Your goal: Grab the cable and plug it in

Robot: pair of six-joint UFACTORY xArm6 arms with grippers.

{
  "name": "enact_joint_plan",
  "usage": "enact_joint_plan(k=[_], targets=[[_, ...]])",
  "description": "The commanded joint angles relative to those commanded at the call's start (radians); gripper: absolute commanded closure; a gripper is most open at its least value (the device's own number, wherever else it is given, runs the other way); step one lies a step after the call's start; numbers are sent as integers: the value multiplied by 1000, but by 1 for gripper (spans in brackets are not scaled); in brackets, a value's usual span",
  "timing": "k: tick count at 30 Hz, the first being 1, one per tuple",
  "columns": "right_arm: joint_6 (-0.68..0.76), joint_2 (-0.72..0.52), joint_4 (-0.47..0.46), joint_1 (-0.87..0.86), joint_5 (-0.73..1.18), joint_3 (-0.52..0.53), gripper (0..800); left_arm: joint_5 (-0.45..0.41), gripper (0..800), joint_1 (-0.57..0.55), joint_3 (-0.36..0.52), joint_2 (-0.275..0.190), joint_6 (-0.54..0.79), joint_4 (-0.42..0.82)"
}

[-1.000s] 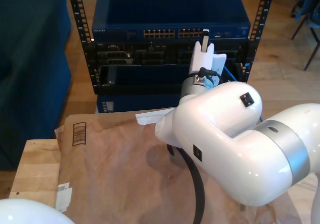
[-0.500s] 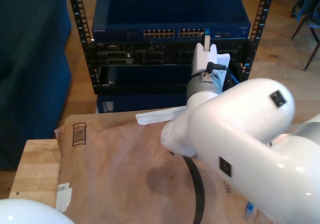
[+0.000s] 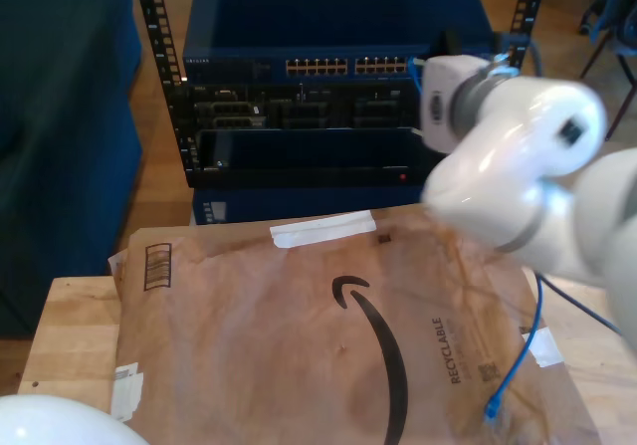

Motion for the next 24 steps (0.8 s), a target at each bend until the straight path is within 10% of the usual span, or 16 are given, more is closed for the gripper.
enact_joint_plan(k=[6, 16, 24], targets=[[-189, -115, -71, -322, 471, -15, 10, 0, 0, 0, 0, 0, 0, 0], [-270, -195, -443, -776, 864, -48, 10, 0, 0, 0, 0, 0, 0, 0], [-523, -344, -647, -1135, 1100, 129, 10, 0, 0, 0, 0, 0, 0, 0]])
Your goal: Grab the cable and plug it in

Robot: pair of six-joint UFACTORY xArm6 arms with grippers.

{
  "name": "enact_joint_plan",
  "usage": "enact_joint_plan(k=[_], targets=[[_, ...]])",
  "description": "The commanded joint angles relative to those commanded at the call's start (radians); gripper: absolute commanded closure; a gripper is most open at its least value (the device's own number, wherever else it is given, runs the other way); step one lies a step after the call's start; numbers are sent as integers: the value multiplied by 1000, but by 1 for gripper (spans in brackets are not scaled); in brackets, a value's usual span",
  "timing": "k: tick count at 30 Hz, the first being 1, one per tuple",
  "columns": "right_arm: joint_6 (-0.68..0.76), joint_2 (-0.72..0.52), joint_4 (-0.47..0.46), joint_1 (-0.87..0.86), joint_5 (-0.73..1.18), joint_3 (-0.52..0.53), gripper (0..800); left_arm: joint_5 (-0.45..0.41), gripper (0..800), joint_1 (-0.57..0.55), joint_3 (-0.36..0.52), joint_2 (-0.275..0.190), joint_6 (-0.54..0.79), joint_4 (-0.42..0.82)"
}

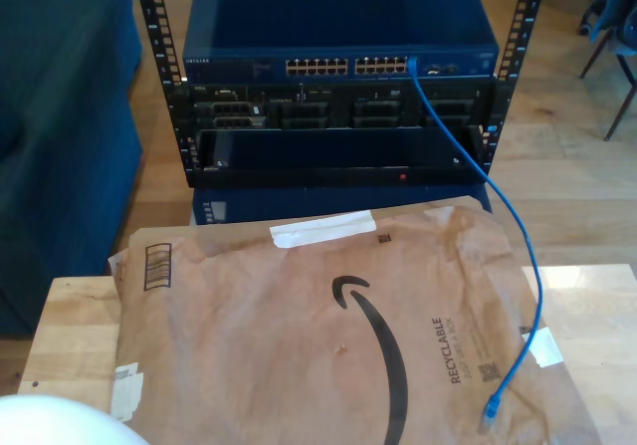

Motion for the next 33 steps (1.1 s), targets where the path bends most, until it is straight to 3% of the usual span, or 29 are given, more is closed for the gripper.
enact_joint_plan(k=[5, 9, 14, 22, 33], targets=[[-232, -149, -38, -235, 2, 204, 10, 0, 0, 0, 0, 0, 0, 0], [-333, -229, -52, -364, -3, 331, 10, 0, 0, 0, 0, 0, 0, 0], [-342, -242, -112, -468, -37, 439, 10, 0, 0, 0, 0, 0, 0, 0], [-339, -242, -110, -517, -247, 618, 10, 0, 0, 0, 0, 0, 0, 0], [-339, -221, -109, -560, -423, 707, 3, 0, 0, 0, 0, 0, 0, 0]])
